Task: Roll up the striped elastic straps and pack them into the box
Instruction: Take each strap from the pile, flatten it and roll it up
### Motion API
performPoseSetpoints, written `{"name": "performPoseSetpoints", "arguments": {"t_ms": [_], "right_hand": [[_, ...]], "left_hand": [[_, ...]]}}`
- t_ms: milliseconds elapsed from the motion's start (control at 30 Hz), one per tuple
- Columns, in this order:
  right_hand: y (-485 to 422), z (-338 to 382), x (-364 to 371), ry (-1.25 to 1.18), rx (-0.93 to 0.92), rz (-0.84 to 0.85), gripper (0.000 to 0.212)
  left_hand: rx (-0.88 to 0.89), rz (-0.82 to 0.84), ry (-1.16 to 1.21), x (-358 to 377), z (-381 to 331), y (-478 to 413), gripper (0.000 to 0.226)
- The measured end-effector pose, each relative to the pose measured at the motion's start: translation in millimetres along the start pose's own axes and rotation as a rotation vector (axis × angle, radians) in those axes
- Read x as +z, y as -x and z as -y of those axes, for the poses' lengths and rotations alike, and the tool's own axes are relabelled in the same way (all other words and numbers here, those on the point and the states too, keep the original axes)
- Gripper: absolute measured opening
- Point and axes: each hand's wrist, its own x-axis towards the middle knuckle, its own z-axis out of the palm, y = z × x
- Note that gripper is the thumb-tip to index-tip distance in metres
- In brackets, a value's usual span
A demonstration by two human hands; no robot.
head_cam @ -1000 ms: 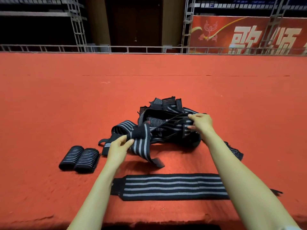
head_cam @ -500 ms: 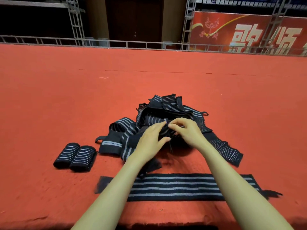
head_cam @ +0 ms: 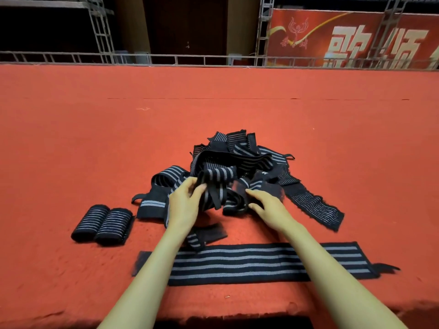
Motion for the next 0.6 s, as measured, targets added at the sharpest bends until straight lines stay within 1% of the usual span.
{"name": "performPoseSetpoints", "arguments": {"t_ms": [67, 100, 167, 200, 233, 300, 333, 367, 400, 433, 467, 500, 533, 567, 600], "right_hand": [[0, 2, -2, 0.029, 0.014, 0.01, 0.052], [0, 6, -5, 0.019, 0.01, 0.016, 0.057], [5, 23, -15, -0.108, -0.016, 0.016, 0.07], [9, 34, -21, -0.213, -0.021, -0.001, 0.067], [12, 45, -26, -0.339, -0.016, -0.032, 0.055], [14, 60, -35, -0.609, 0.026, -0.122, 0.018], [13, 62, -40, -0.728, 0.058, -0.169, 0.012], [11, 64, -45, -0.807, 0.1, -0.206, 0.02], [9, 64, -50, -0.876, 0.14, -0.224, 0.029], [9, 64, -55, -0.925, 0.172, -0.242, 0.034], [6, 61, -59, -0.97, 0.205, -0.272, 0.037], [3, 58, -63, -1.028, 0.239, -0.306, 0.039], [0, 56, -65, -1.09, 0.266, -0.337, 0.039], [-4, 53, -68, -1.129, 0.29, -0.362, 0.038], [-7, 50, -68, -1.145, 0.301, -0.38, 0.036]], "left_hand": [[0.01, 0.038, -0.019, -6, -6, -1, 0.004], [0.004, 0.051, -0.018, -7, -10, 1, 0.004], [-0.017, 0.063, 0.035, -1, -18, 6, 0.003], [-0.013, 0.076, 0.064, 4, -23, 8, 0.004], [0.001, 0.098, 0.094, 8, -29, 10, 0.004], [0.032, 0.137, 0.178, 16, -42, 10, 0.006], [0.04, 0.151, 0.219, 17, -46, 9, 0.009], [0.042, 0.165, 0.229, 17, -48, 8, 0.018], [0.045, 0.174, 0.154, 16, -45, 5, 0.034], [0.053, 0.183, -0.028, 14, -37, 3, 0.052], [0.044, 0.21, -0.265, 11, -26, 2, 0.068], [0.006, 0.238, -0.478, 7, -15, 3, 0.078], [-0.061, 0.259, -0.628, 4, -5, 7, 0.081], [-0.13, 0.266, -0.689, 2, 3, 11, 0.074], [-0.17, 0.236, -0.678, 0, 7, 14, 0.06]]}}
